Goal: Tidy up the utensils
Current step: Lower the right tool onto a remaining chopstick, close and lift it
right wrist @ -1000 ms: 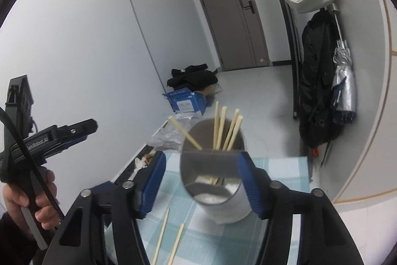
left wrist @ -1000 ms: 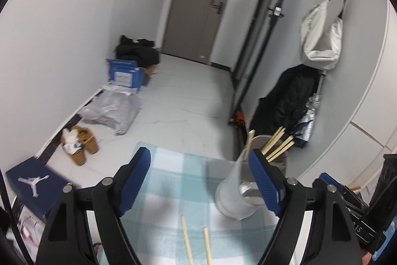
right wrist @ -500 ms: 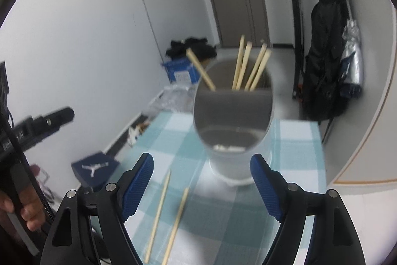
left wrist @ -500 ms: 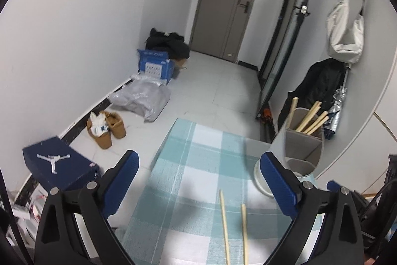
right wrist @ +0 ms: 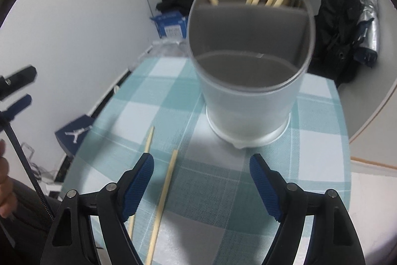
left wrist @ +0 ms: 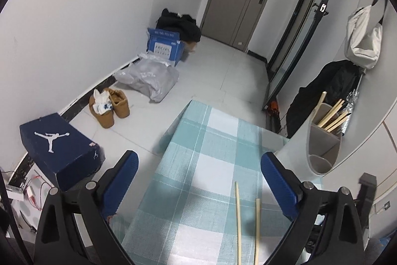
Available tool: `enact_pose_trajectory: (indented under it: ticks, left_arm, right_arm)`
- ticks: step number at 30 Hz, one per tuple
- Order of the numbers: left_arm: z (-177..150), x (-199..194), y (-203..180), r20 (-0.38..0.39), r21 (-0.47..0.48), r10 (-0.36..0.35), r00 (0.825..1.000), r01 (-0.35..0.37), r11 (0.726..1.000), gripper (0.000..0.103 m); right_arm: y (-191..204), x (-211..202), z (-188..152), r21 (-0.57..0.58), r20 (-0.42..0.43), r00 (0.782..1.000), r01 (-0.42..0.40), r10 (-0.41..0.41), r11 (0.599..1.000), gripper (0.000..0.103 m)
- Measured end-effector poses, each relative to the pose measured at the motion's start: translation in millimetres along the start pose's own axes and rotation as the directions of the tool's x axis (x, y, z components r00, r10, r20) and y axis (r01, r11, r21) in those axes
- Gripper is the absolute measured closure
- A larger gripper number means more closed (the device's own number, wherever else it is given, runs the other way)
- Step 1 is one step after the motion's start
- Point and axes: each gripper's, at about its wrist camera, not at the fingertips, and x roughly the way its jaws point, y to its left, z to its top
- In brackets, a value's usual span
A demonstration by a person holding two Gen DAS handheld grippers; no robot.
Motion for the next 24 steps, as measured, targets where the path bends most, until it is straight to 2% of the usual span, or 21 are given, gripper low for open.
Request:
enact_pose_trajectory:
  ticks: [3,6,8,10,14,16,18,20,24]
  left_arm:
    - [-0.2,3.7,1.7,-0.022,0.003,0.009,1.000,-0.009,1.000,0.006]
    - [0.0,4.1,4.6,-0.032,-0.003,0.012,0.999,-0.013,1.000,0.006]
    - [0.2,4.4,6.3,-0.040,-0.007,0.016,0.999,-0.016,1.000,0.006]
    - [0.7,4.6,8.1,-0.047,-0.016,0.014,0.999,-0.015,1.000,0.006]
    - [0.3,8.2,9.2,-0.055,-0.012,0.030,0.998,-0.031,0.999,0.006]
    - [-0.7,11.7,9.3,-0.061,-0.008,0.047,0.997,-0.047,0.999,0.006]
    - [-2.2,15.1,10.5,-0.062,-0.010,0.069,0.996,-0.070,0.998,0.006]
    - [-4.3,19.9,12.2,-0.072,-0.014,0.105,0.992,-0.106,0.994,0.006]
    - [-8.8,32.2,14.1,-0.103,-0.012,0.154,0.983,-0.156,0.988,0.006]
  right_arm:
    - [10.3,19.2,-1.4,-0.030,-0.053,0.999,0.004,-0.005,1.000,0.035]
    - [19.1,33.3,-2.1,-0.044,-0.083,0.997,-0.004,0.000,0.999,0.041]
    - [24.0,43.3,-2.4,-0.054,-0.098,0.995,-0.009,0.004,0.998,0.050]
    - [29.6,50.5,-2.4,-0.067,-0.107,0.994,-0.004,-0.003,0.998,0.053]
    - [44.2,60.5,-4.6,-0.136,-0.098,0.994,0.039,-0.053,0.990,0.075]
    - [51.1,62.8,-5.6,-0.167,-0.098,0.994,0.036,-0.053,0.985,0.087]
    - [56.8,63.4,-6.7,-0.204,-0.088,0.994,0.049,-0.068,0.978,0.093]
    - [58.4,62.3,-9.3,-0.217,-0.088,0.995,0.034,-0.054,0.976,0.097]
    - [42.5,54.9,-8.9,-0.131,-0.087,0.996,-0.009,-0.002,0.991,0.097]
